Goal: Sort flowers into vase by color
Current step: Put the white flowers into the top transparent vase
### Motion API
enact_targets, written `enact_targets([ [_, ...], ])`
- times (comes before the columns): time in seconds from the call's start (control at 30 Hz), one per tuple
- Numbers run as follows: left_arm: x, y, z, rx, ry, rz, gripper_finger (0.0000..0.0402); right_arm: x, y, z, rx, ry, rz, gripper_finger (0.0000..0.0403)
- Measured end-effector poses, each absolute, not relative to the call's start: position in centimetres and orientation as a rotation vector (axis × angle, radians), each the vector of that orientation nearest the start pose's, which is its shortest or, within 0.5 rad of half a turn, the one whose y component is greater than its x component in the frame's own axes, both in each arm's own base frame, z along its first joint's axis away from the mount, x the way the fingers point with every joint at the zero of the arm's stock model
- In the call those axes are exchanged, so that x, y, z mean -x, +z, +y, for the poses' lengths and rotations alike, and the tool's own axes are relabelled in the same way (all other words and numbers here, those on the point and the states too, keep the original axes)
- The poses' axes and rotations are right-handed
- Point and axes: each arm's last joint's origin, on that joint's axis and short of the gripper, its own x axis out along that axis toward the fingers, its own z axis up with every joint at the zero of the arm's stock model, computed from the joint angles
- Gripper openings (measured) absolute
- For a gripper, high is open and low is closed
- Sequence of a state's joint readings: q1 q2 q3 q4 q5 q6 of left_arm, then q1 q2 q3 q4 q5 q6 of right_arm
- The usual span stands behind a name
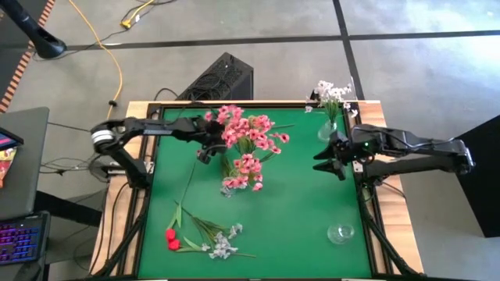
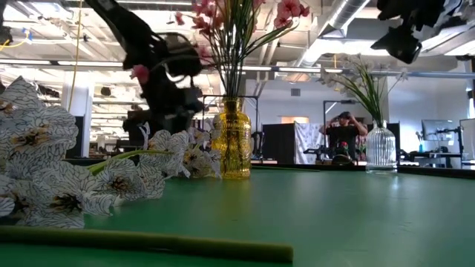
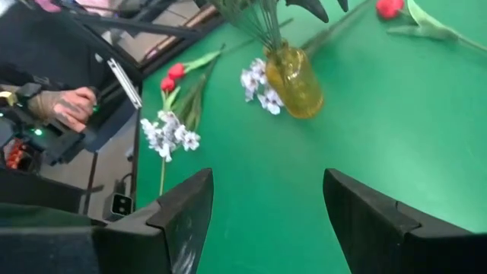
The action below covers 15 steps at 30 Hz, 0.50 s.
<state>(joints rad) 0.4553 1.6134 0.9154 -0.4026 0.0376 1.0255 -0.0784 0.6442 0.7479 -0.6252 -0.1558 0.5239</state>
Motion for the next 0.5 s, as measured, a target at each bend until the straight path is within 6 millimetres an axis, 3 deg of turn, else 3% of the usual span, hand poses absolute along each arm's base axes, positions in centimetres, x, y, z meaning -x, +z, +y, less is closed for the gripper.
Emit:
enact_targets([
  [0.23,-28.6,16.0,13.9,-0.658,-0.279,1.194,0.0153,-13.2,29.7,-0.4,-0.579,-0.058,0.551,0.0276],
  [0.5,-29.1,17.7,14.2,-0.673,-0.322,1.252,0.0153,-13.1,29.7,-0.4,-0.58,-0.058,0.551,0.0276],
])
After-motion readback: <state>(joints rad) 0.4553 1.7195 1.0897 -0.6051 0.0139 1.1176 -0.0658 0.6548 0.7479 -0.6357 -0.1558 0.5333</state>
